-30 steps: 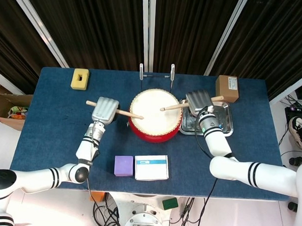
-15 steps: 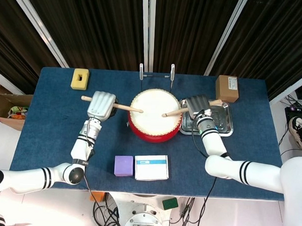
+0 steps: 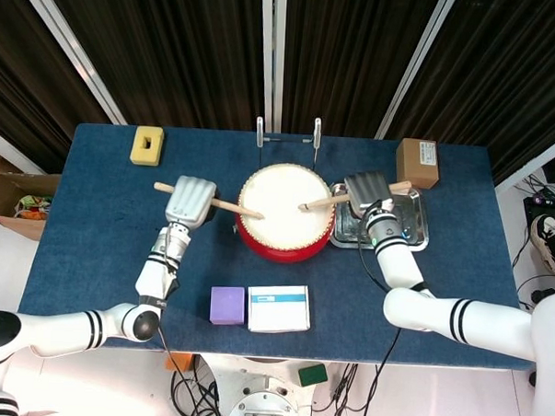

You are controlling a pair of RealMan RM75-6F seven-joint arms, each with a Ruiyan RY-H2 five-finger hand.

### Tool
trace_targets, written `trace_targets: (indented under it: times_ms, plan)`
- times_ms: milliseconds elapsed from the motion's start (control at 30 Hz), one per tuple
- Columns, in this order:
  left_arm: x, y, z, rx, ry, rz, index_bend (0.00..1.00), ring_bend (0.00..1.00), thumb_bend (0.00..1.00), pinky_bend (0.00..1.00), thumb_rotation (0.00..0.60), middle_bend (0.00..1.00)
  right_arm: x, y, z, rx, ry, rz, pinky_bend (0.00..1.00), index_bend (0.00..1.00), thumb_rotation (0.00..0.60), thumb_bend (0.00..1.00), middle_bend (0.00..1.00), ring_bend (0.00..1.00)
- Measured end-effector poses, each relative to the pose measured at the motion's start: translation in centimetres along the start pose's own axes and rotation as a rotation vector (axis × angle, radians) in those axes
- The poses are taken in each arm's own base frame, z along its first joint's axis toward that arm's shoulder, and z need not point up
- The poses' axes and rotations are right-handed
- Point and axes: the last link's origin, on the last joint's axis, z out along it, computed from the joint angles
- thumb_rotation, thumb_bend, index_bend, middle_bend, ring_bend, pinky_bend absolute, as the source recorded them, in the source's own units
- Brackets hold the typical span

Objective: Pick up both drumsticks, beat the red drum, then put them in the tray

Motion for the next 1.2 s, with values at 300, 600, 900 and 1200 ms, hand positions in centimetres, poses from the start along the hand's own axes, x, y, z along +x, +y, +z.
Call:
trace_targets:
  times_ms: [300, 600, 900, 1200]
  plan:
    - [0.3, 0.2, 0.2, -0.001, -0.011, -0.014, 0.97, 1.0, 0.64, 1.0, 0.6, 1.0, 0.9, -0.3, -0.6, 0.022, 0.034, 0.051, 1.0, 1.0, 0.6, 0.95, 1.0, 1.0]
    - [-2.8, 0.5, 0.3, 0.01, -0.075, 0.046, 0.97, 1.0, 0.64, 1.0, 0.6, 1.0, 2.3, 0.9, -1.6, 0.049, 0.084, 0.122, 1.0, 1.0, 0.6, 0.95, 1.0, 1.0]
    - [2.7, -1.0, -1.0, 0.012, 0.074, -0.056, 0.96, 1.0, 0.64, 1.0, 0.6, 1.0, -1.8, 0.9, 0.4, -0.007, -0.022, 0.001, 1.0, 1.0, 0.6, 0.95, 1.0, 1.0]
    - [4.8, -4.0, -3.4, 0.029, 0.156, -0.095, 0.96, 1.0, 0.64, 1.0, 0.6, 1.0, 0.2, 4.5, -2.2, -0.002, 0.073, 0.146, 1.0, 1.0, 0.6, 0.95, 1.0, 1.0]
